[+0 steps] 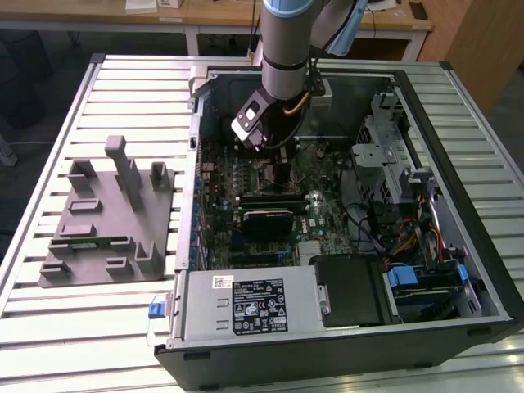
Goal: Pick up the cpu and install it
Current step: 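Place the cpu into insertion slot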
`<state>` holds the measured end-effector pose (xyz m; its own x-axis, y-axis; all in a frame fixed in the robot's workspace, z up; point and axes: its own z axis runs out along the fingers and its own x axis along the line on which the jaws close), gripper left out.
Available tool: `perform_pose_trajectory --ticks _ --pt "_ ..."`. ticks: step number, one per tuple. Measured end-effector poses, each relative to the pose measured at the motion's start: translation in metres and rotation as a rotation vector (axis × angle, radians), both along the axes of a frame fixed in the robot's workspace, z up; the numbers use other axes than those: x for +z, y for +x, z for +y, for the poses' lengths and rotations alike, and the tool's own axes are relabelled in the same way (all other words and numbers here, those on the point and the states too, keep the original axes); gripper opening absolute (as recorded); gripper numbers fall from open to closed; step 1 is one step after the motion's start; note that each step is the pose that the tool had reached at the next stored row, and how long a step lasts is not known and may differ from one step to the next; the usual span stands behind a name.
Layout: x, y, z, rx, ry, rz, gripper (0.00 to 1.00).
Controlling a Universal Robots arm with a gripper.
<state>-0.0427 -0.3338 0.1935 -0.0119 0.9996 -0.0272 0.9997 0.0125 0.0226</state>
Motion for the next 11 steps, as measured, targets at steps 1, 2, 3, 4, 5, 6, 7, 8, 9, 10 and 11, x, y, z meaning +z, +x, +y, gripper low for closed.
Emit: perform_pose_trajectory --ticks 1,2,3,4,5,6,7,8,9,10,11 --pt "0.0008 0.0 0.0 0.0 0.0 0.0 0.62" --pt "0.0017 0.0 0.0 0.0 0.0 0.0 0.62" --pt "0.0025 0.0 0.0 0.0 0.0 0.0 0.62" --pt "0.0032 0.0 0.0 0.0 0.0001 0.0 0.62" --pt "0.0033 0.0 0.0 0.0 0.0005 -0.0001 0.62" --pt "0.0032 0.0 0.0001 0.0 0.0006 -0.0001 0.62" --pt "0.0033 0.0 0.0 0.0 0.0006 -0.0001 0.62" --pt "0.0033 0.0 0.0 0.0 0.0008 -0.0001 0.62" --pt "0.0033 0.0 0.0 0.0 0.0008 0.0 0.62" --pt "0.0033 0.0 0.0 0.0 0.0009 0.0 0.62" --pt "0.0033 0.0 0.0 0.0 0.001 -0.0001 0.62"
